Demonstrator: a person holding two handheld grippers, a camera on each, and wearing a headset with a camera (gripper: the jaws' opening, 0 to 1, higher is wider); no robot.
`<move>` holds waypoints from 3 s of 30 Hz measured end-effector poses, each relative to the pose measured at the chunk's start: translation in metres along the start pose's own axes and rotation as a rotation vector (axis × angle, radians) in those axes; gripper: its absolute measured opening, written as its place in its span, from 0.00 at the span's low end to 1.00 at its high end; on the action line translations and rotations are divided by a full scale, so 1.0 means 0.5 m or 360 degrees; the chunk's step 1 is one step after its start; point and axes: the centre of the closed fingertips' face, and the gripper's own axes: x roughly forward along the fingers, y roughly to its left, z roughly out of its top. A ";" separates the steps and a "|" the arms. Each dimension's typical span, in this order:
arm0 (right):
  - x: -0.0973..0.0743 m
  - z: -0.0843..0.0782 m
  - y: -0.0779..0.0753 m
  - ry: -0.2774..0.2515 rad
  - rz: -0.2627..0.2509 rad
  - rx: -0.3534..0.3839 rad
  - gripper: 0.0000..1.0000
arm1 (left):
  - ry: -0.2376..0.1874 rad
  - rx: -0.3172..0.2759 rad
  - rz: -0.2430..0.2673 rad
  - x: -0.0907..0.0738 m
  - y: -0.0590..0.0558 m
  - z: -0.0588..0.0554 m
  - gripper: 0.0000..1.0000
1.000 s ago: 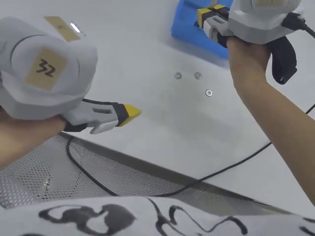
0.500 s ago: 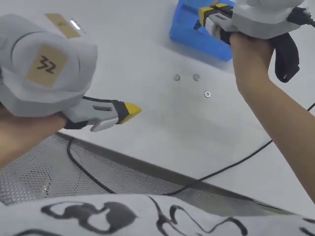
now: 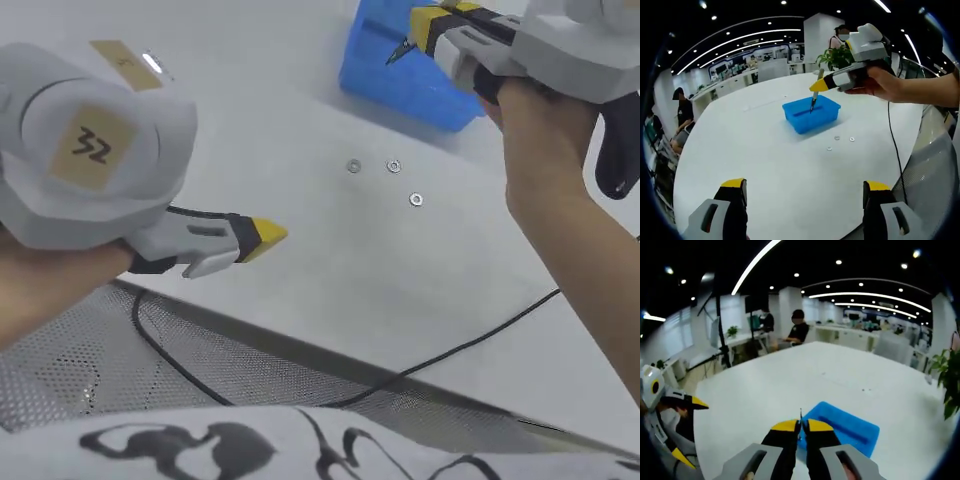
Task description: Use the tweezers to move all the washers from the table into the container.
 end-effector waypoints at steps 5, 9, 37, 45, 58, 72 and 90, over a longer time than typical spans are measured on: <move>-0.011 -0.033 0.020 0.0048 0.0033 -0.0043 0.02 | 0.0005 0.0003 -0.0002 0.002 -0.001 0.000 0.99; -0.014 -0.063 0.036 0.0072 0.0073 0.0005 0.02 | 0.0003 0.0008 -0.0009 0.002 -0.004 0.001 0.99; -0.011 -0.164 0.078 0.0259 0.0124 0.0035 0.02 | 0.0033 0.0022 -0.0002 0.006 -0.001 -0.011 0.99; -0.016 -0.174 0.083 0.0264 0.0131 0.0030 0.02 | 0.0035 0.0030 -0.0002 0.005 -0.003 -0.011 0.99; -0.009 -0.165 0.095 0.0225 0.0116 -0.0125 0.00 | 0.0039 0.0044 -0.0014 0.008 -0.009 -0.010 0.99; -0.029 -0.133 0.090 0.0229 0.0096 -0.0030 0.00 | 0.0040 0.0047 0.0000 0.003 -0.004 -0.010 0.98; -0.028 -0.003 -0.015 -0.0006 -0.0079 -0.0006 0.00 | 0.0040 0.0045 0.0001 0.006 -0.005 -0.011 0.99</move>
